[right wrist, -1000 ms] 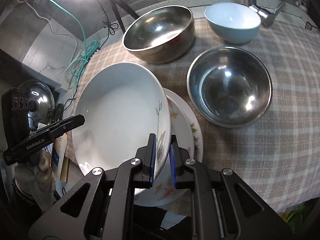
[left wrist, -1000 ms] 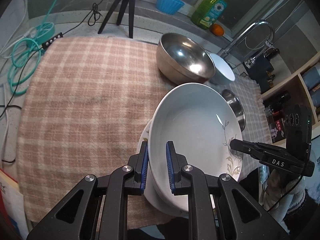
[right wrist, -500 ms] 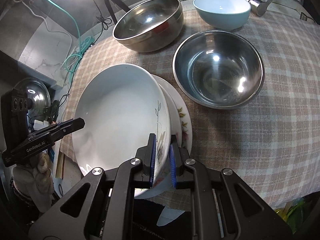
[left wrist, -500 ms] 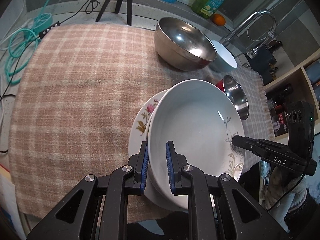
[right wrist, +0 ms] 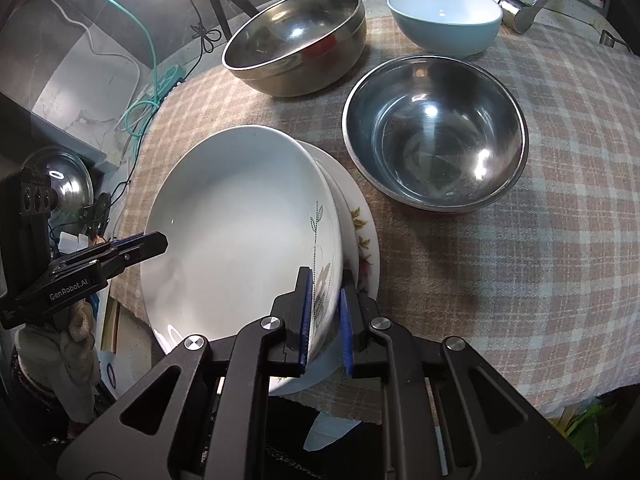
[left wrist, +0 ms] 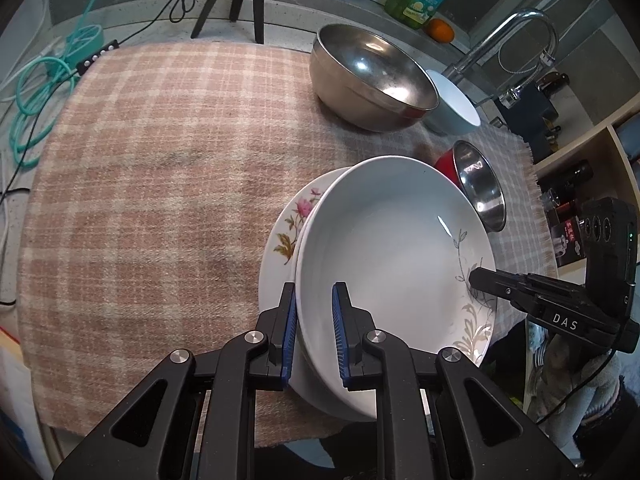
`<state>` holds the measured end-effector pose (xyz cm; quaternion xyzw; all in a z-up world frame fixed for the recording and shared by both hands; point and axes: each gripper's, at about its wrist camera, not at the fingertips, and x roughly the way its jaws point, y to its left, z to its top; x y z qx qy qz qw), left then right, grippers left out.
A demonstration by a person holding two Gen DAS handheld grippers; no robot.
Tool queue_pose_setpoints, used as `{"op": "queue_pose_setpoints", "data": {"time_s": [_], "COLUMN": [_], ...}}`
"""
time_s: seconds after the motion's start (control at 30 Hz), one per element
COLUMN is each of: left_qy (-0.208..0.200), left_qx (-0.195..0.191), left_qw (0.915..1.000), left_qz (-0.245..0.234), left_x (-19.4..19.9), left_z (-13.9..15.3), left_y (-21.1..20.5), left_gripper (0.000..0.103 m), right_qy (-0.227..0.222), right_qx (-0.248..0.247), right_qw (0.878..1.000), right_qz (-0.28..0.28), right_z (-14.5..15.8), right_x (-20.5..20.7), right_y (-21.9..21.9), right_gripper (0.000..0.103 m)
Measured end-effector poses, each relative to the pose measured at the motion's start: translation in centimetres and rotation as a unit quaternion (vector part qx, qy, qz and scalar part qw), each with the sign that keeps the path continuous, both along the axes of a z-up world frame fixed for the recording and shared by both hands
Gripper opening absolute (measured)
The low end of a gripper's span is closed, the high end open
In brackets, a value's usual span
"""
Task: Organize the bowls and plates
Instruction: 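Lower the white plate onto the stacked floral plates with the left tool, then open the left tool to release the white plate and lift both tools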
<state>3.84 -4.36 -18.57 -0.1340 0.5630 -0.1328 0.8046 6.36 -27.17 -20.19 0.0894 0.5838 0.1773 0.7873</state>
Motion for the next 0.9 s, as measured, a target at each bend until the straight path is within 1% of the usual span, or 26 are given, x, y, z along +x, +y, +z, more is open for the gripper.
{"op": "queue_pose_setpoints", "data": {"time_s": [0.27,0.53,0.6,0.7,0.73,0.8,0.87,0.9], "left_qy": [0.003,0.001,0.001,-0.003,-0.005,-0.013,-0.018,-0.02], "left_qx": [0.008,0.021,0.019,0.015,0.014,0.023,0.02,0.019], "left_qw": [1.0,0.9997,0.9998,0.9998,0.9998,0.9995,0.9995,0.9995], "left_qz": [0.0,-0.008,-0.008,-0.01,-0.012,-0.014,-0.014,-0.013], "left_x": [-0.1,-0.2,-0.2,-0.2,-0.2,-0.2,-0.2,-0.2], "left_z": [-0.2,-0.1,-0.1,0.1,0.3,0.6,0.9,1.1], "left_y": [0.1,-0.5,-0.4,-0.5,-0.5,-0.7,-0.7,-0.7], "left_gripper": [0.015,0.015,0.015,0.016,0.017,0.023,0.03,0.034], "right_qy": [-0.008,-0.015,-0.021,-0.03,-0.033,-0.046,-0.056,-0.061], "right_qx": [-0.021,-0.028,-0.033,-0.031,-0.036,-0.039,-0.035,-0.033], "right_qw": [1.0,0.999,0.999,0.999,0.998,0.998,0.997,0.997], "right_qz": [0.021,0.022,0.024,0.025,0.025,0.027,0.027,0.028], "right_z": [0.0,0.0,0.1,0.3,0.4,0.8,1.3,1.6], "right_x": [-0.1,-0.2,-0.3,-0.3,-0.2,-0.2,-0.3,-0.5], "right_y": [1.3,1.4,1.5,1.3,1.3,1.3,1.2,1.2], "right_gripper": [0.015,0.016,0.018,0.03,0.037,0.043,0.059,0.063]}}
